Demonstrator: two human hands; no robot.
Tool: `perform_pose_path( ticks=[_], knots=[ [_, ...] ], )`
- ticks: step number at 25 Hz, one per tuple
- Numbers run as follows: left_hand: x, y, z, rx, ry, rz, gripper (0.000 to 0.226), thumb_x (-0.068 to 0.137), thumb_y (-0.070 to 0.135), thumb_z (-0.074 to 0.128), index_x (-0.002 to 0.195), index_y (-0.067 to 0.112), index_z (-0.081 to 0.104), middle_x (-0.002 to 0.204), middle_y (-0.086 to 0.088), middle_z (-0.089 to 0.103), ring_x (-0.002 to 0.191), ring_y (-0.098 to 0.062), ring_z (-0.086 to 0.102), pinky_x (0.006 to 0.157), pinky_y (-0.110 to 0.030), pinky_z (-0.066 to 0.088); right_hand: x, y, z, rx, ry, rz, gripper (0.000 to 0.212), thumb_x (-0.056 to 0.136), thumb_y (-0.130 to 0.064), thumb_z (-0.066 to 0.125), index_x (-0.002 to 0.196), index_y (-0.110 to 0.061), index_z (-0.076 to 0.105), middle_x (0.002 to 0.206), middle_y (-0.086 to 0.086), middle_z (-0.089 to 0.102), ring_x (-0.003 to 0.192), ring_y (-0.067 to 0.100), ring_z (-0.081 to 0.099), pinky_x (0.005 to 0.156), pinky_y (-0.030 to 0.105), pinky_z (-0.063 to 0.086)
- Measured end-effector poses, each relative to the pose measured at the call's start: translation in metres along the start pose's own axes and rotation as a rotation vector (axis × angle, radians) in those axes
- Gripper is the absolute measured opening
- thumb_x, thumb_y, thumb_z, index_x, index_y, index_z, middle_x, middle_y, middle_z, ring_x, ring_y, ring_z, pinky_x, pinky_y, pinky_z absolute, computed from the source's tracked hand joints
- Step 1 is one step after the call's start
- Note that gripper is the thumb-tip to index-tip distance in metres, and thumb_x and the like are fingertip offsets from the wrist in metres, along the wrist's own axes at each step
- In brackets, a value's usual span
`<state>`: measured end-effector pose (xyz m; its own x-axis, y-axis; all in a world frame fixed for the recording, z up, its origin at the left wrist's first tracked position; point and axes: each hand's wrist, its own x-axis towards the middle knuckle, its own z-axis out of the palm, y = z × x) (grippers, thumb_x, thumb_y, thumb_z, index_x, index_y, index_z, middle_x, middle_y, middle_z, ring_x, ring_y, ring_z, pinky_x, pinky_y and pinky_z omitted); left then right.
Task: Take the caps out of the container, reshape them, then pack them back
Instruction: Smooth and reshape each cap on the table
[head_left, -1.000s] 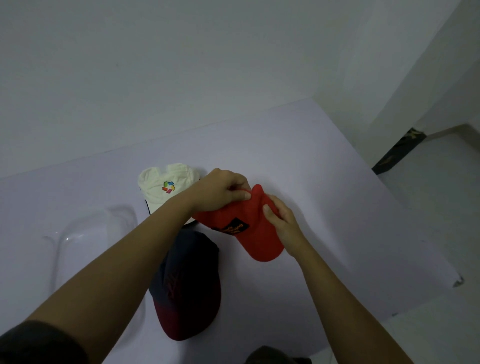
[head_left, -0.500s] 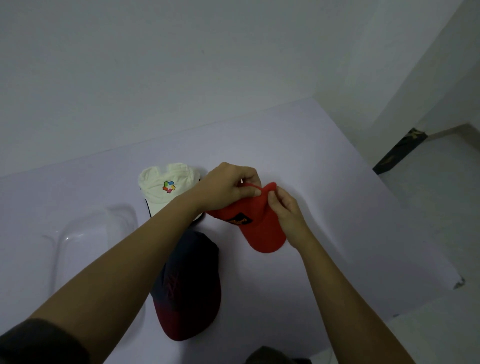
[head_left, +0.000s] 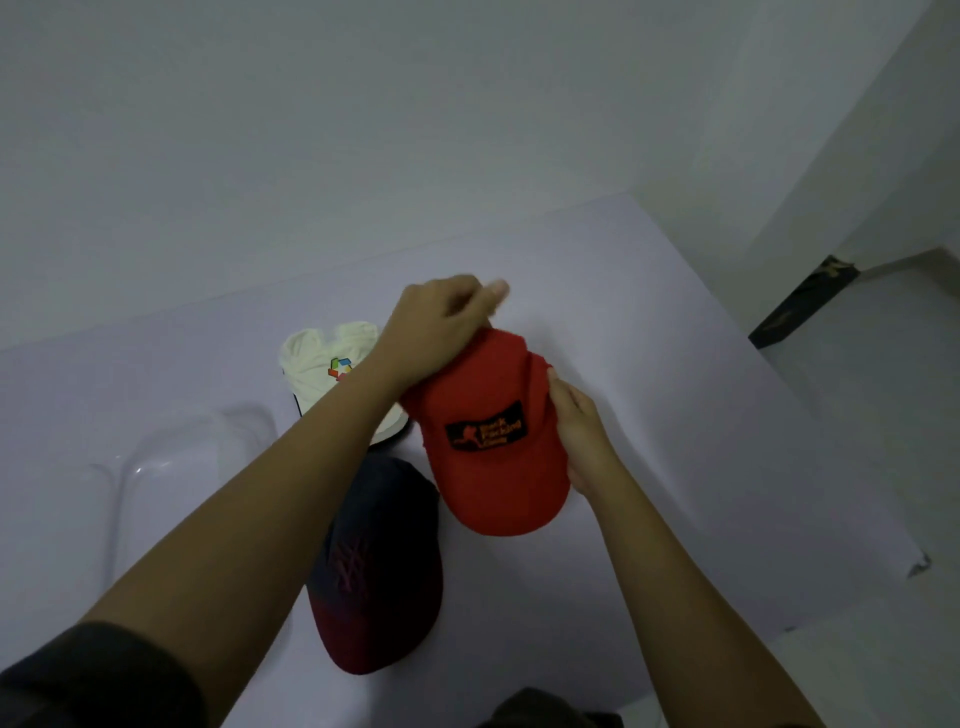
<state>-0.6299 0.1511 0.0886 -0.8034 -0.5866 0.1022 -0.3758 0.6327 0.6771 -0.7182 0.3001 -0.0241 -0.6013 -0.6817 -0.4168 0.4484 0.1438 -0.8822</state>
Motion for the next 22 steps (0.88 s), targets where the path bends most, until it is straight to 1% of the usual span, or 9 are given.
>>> perform_pose_path(
  ticks=[3,5,7,9,12,15,17,19,22],
  knots=[
    [-0.009,-0.024,0.007,-0.327,0.111,-0.289,0.048,0.097,0.050,0.032,0.107,0.013,0.062,0.101,0.001,0.067,0.090,-0.012,0.062,0.082,-0.027,0.045,0.008,0.006,-0.011,0.141,0.056,0.045,0.039,0.095,-0.048,0.046,0.120,-0.023,0.063,0.115,0.005,0.069,0.108,0.020,0.065,0.092,0.038,0.052],
    [-0.021,-0.042,0.023,-0.609,-0.029,-0.476,0.049,0.096,0.052,0.031,0.115,0.016,0.059,0.110,-0.004,0.065,0.098,-0.014,0.060,0.087,-0.030,0.043,0.017,0.010,-0.017,0.166,0.088,0.028,0.038,0.095,-0.047,0.045,0.129,-0.031,0.054,0.123,-0.003,0.064,0.113,0.016,0.061,0.096,0.038,0.050],
    [-0.035,-0.056,0.042,-0.627,-0.131,-0.461,0.042,0.091,0.055,0.042,0.110,0.022,0.060,0.110,0.000,0.065,0.102,-0.011,0.059,0.091,-0.029,0.045,0.022,0.013,-0.020,0.158,0.098,0.044,0.037,0.096,-0.045,0.046,0.130,-0.031,0.053,0.123,-0.004,0.064,0.112,0.015,0.061,0.096,0.039,0.050],
    [-0.041,-0.064,0.055,-0.608,-0.121,-0.424,0.040,0.090,0.051,0.049,0.106,0.016,0.060,0.104,0.003,0.065,0.097,-0.009,0.060,0.084,-0.022,0.046,0.025,0.019,-0.023,0.159,0.100,0.102,0.036,0.096,-0.044,0.047,0.126,-0.028,0.057,0.120,0.000,0.067,0.111,0.019,0.063,0.094,0.041,0.051],
    [-0.037,-0.074,0.068,-0.505,-0.082,-0.459,0.033,0.096,0.043,0.042,0.092,0.012,0.053,0.083,0.003,0.054,0.079,-0.012,0.051,0.075,-0.026,0.043,0.027,0.024,-0.028,0.142,0.166,0.143,0.034,0.096,-0.042,0.047,0.123,-0.022,0.056,0.113,0.001,0.067,0.105,0.020,0.063,0.083,0.037,0.053],
    [-0.029,-0.086,0.078,-0.347,-0.075,-0.487,0.037,0.098,0.042,0.036,0.087,0.010,0.051,0.081,-0.001,0.055,0.081,-0.019,0.053,0.080,-0.037,0.045,0.035,0.030,-0.029,-0.003,0.223,0.147,0.034,0.097,-0.041,0.044,0.122,-0.019,0.050,0.107,0.000,0.064,0.097,0.014,0.062,0.075,0.031,0.052],
    [-0.027,-0.091,0.086,-0.302,-0.053,-0.512,0.035,0.098,0.038,0.037,0.089,0.008,0.053,0.082,-0.001,0.057,0.082,-0.021,0.055,0.081,-0.037,0.045,0.044,0.036,-0.029,-0.145,0.243,0.143,0.042,0.097,-0.042,0.042,0.125,-0.012,0.050,0.114,0.005,0.063,0.102,0.018,0.061,0.086,0.036,0.052],
    [-0.024,-0.094,0.091,-0.372,-0.037,-0.565,0.025,0.095,0.031,0.043,0.091,0.009,0.056,0.086,-0.005,0.061,0.084,-0.021,0.058,0.081,-0.036,0.046,0.050,0.045,-0.032,-0.344,0.270,0.119,0.041,0.098,-0.038,0.039,0.122,-0.009,0.054,0.112,0.006,0.063,0.102,0.021,0.060,0.089,0.037,0.050],
    [-0.019,-0.098,0.092,-0.520,-0.022,-0.667,0.005,0.084,0.019,0.053,0.087,0.016,0.057,0.086,-0.004,0.063,0.083,-0.020,0.059,0.077,-0.031,0.048,0.055,0.049,-0.038,-0.733,0.324,0.002,0.027,0.098,-0.022,0.040,0.107,-0.006,0.060,0.101,0.009,0.062,0.094,0.025,0.059,0.077,0.028,0.042]
  ],
)
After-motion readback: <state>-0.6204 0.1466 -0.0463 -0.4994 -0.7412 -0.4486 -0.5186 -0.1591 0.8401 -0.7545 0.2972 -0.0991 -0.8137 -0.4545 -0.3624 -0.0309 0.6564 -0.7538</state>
